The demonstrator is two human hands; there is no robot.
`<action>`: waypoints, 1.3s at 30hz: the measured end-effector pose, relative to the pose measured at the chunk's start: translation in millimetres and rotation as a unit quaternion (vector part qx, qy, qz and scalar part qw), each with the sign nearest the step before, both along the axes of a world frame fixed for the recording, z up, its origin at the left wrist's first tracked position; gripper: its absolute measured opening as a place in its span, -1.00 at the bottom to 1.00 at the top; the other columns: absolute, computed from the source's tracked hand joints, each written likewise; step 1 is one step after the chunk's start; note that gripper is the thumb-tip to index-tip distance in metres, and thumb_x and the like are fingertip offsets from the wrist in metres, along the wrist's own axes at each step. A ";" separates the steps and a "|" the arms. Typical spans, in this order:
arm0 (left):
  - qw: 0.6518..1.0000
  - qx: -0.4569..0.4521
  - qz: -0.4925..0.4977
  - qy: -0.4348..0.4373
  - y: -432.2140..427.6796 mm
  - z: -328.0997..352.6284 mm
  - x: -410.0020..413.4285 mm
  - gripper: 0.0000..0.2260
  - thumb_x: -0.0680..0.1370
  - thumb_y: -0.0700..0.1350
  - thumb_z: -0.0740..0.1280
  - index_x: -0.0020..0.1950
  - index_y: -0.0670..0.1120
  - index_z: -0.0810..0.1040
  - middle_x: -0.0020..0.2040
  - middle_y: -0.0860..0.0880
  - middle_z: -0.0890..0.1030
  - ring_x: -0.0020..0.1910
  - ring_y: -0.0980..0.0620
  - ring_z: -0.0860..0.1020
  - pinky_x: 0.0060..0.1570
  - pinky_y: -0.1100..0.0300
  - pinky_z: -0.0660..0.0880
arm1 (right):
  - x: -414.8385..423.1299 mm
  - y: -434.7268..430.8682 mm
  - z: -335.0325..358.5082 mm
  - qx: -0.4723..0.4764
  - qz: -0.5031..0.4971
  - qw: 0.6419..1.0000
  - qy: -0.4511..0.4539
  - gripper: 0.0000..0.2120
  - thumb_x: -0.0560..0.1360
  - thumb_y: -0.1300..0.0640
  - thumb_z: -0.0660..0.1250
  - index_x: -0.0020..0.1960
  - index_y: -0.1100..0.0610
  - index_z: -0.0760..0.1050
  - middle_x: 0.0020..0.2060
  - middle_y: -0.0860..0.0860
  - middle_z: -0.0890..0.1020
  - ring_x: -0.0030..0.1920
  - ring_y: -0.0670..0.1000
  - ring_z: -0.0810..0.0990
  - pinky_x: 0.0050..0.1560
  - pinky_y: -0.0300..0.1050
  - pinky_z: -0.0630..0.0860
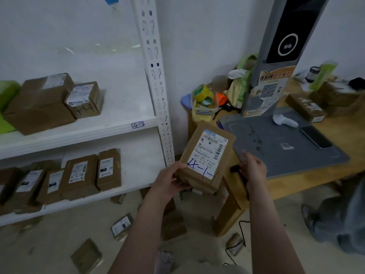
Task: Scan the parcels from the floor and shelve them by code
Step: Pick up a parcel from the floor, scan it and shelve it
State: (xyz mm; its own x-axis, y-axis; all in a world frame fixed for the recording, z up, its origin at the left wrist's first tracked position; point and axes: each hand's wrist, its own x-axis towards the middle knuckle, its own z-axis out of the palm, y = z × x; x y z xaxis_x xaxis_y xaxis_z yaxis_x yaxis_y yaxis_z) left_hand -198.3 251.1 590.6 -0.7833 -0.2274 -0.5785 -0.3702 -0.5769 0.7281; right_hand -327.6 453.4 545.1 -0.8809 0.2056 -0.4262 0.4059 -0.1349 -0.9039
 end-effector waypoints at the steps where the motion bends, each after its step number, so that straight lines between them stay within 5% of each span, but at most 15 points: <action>1: 1.000 0.014 0.019 0.000 4.0 -3.6 -5.6 -0.52 0.33 -0.16 0.48 0.23 -0.15 0.48 0.24 -0.21 0.52 0.18 -0.18 0.53 0.06 -0.12 0.60 | -9.8 5.4 -8.1 0.029 -0.002 1.000 -0.009 -0.73 0.44 -0.10 0.48 0.02 0.03 0.53 0.06 0.07 0.63 0.07 0.07 0.60 0.18 0.09 0.57; 5: 0.995 0.060 0.077 -0.019 24.3 -19.9 -31.1 -0.63 0.46 -0.25 0.38 0.26 -0.20 0.48 0.17 -0.20 0.57 0.14 -0.18 0.55 0.02 -0.12 0.58 | -41.0 24.4 -29.0 0.115 0.009 0.993 -0.020 -0.61 0.45 -0.01 0.48 0.19 0.13 0.52 0.08 0.06 0.61 0.13 0.11 0.58 0.22 0.12 0.54; 9: 0.989 0.090 0.117 -0.025 45.1 -31.7 -48.8 -0.85 0.55 -0.27 0.29 0.10 -0.19 0.52 0.08 -0.20 0.59 0.10 -0.18 0.56 0.18 -0.17 0.52 | -45.6 41.3 -56.5 0.209 0.054 0.975 -0.052 -0.51 0.42 0.06 0.51 0.26 0.22 0.48 0.10 0.10 0.59 0.09 0.15 0.59 0.07 0.04 0.59; 14: 0.980 0.124 0.156 -0.003 52.6 -42.8 -60.9 -0.79 0.55 -0.25 0.32 0.19 -0.18 0.52 0.20 -0.24 0.58 0.22 -0.24 0.54 0.18 -0.20 0.54 | -26.6 54.9 -92.8 0.222 0.126 0.958 -0.132 -0.82 0.49 0.23 0.39 -0.02 0.28 0.43 -0.20 0.10 0.52 -0.19 0.09 0.51 -0.19 -0.02 0.53; 16: 0.979 0.118 0.168 0.000 51.5 -44.9 -62.6 -0.79 0.54 -0.24 0.34 0.18 -0.18 0.52 0.21 -0.23 0.58 0.22 -0.23 0.54 0.27 -0.22 0.50 | -17.6 55.5 -106.5 0.229 0.171 0.944 -0.164 -0.81 0.50 0.22 0.35 0.06 0.29 0.47 -0.22 0.08 0.50 -0.22 0.07 0.51 -0.29 -0.09 0.42; 18: 0.978 0.113 0.175 0.001 49.3 -44.6 -62.1 -0.79 0.54 -0.23 0.35 0.18 -0.16 0.53 0.22 -0.23 0.57 0.23 -0.22 0.54 0.32 -0.23 0.46 | -13.3 54.2 -115.0 0.247 0.193 0.934 -0.170 -0.68 0.49 0.18 0.34 0.22 0.26 0.48 -0.11 0.11 0.56 -0.11 0.13 0.57 -0.24 -0.08 0.45; 21: 0.979 0.099 0.176 0.000 46.7 -40.9 -59.0 -0.83 0.56 -0.24 0.32 0.15 -0.15 0.53 0.18 -0.21 0.58 0.23 -0.21 0.53 0.35 -0.22 0.44 | -16.5 52.1 -114.4 0.267 0.208 0.928 -0.158 -0.72 0.52 0.13 0.32 0.19 0.22 0.47 -0.07 0.10 0.56 -0.07 0.13 0.55 -0.14 -0.06 0.47; 25: 0.983 0.080 0.164 -0.003 44.9 -34.2 -53.9 -0.86 0.57 -0.25 0.30 0.13 -0.16 0.52 0.14 -0.21 0.59 0.18 -0.19 0.55 0.35 -0.22 0.44 | -21.6 49.7 -109.2 0.243 0.192 0.942 -0.127 -0.85 0.56 0.25 0.26 0.12 0.25 0.46 -0.27 0.01 0.44 -0.19 0.06 0.45 -0.21 -0.11 0.37; 29: 0.987 0.067 0.146 -0.008 47.2 -33.1 -54.2 -0.87 0.58 -0.25 0.30 0.12 -0.16 0.52 0.11 -0.19 0.59 0.14 -0.16 0.56 0.34 -0.19 0.45 | -15.5 45.7 -104.6 0.186 0.176 0.960 -0.116 -0.86 0.57 0.32 0.24 0.13 0.25 0.40 -0.27 0.01 0.41 -0.27 -0.02 0.41 -0.36 -0.14 0.31; 33: 0.990 0.053 0.128 -0.011 53.2 -34.7 -60.3 -0.89 0.59 -0.25 0.29 0.11 -0.14 0.52 0.07 -0.16 0.61 0.11 -0.12 0.57 0.31 -0.16 0.46 | -17.6 46.7 -94.2 0.144 0.153 0.975 -0.069 -0.82 0.57 0.38 0.18 -0.15 0.17 0.39 -0.26 0.05 0.45 -0.28 -0.04 0.41 -0.35 -0.18 0.30; 36: 0.991 0.047 0.121 -0.005 54.6 -38.5 -66.6 -0.87 0.58 -0.25 0.31 0.12 -0.13 0.52 0.08 -0.15 0.62 0.13 -0.12 0.57 0.34 -0.17 0.45 | -30.8 50.2 -85.6 0.122 0.139 0.982 -0.036 -0.83 0.51 0.35 0.26 0.09 0.22 0.43 -0.17 0.09 0.50 -0.18 0.05 0.50 -0.27 -0.13 0.40; 39: 0.993 0.032 0.113 0.005 53.5 -44.0 -72.1 -0.83 0.55 -0.26 0.34 0.14 -0.13 0.54 0.11 -0.16 0.63 0.18 -0.13 0.56 0.34 -0.16 0.45 | -43.3 50.5 -69.9 0.094 0.151 0.984 -0.004 -0.83 0.49 0.28 0.34 0.02 0.10 0.43 -0.19 0.10 0.51 -0.23 0.05 0.50 -0.26 -0.07 0.42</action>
